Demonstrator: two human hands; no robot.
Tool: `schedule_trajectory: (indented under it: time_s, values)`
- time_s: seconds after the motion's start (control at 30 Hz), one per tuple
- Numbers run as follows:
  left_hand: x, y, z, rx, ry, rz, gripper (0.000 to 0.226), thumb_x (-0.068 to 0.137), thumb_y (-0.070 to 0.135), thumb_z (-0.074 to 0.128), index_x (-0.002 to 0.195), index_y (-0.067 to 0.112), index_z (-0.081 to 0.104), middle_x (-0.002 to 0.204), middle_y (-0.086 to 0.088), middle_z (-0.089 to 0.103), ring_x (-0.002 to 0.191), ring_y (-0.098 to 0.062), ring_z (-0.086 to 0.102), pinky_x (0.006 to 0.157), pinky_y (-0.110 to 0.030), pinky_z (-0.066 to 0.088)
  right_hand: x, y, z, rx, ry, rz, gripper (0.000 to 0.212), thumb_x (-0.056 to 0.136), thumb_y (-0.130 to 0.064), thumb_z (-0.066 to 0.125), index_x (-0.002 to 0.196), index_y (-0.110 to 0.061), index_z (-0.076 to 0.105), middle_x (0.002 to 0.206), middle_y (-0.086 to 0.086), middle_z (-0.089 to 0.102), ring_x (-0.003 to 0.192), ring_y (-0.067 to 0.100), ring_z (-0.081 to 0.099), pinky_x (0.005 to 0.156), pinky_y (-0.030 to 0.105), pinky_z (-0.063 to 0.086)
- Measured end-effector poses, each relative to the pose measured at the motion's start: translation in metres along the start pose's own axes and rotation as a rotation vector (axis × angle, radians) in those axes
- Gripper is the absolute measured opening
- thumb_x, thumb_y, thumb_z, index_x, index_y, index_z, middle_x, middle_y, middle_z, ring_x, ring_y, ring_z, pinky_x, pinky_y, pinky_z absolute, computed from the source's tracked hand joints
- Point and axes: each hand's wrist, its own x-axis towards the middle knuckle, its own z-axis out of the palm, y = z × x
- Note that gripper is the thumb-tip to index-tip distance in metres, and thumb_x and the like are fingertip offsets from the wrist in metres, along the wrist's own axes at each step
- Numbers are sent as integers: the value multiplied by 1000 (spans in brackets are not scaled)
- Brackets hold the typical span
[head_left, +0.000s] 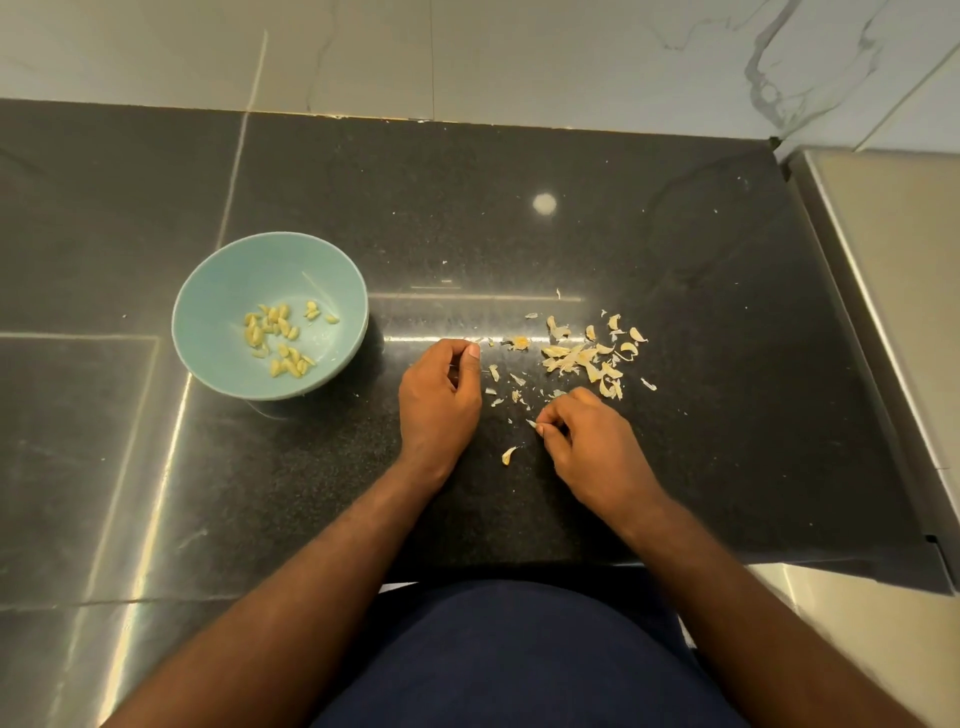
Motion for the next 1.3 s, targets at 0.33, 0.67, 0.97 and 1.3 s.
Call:
schedule_trajectory:
  time_s: [0.33,0.67,0.97,1.3]
  values:
    - [-1,1,-4,15,-25,17,12,97,21,62,101,17,72,89,7,68,82,-9,63,76,-34,54,22,3,-14,202,-41,56,5,96,-18,61,96,-23,62,91,-7,61,74,6,56,68,23,46]
    - [0,3,-2,63,-48,7,12,98,25,61,93,19,70,79,8,65,73,-10,59,68,-36,51,26,-2,3,3,41,-51,12,100,-30,56,98,-23,66,95,-10,54,83,9,55,77,31,49]
    - [3,27,-20,-119,-463,114,20,93,16,67,108,29,71,96,18,69,86,0,64,78,-21,53,22,-15,-22,436,-54,48,14,104,-21,49,93,-21,57,75,-2,57,62,4,52,58,18,41]
    - [0,81,-34,-197,-362,253,9,98,10,58,90,13,61,74,5,65,73,-11,64,67,-26,53,8,-49,-51,964,-20,10,26,106,-20,42,94,-2,56,73,-1,62,60,17,56,50,29,44]
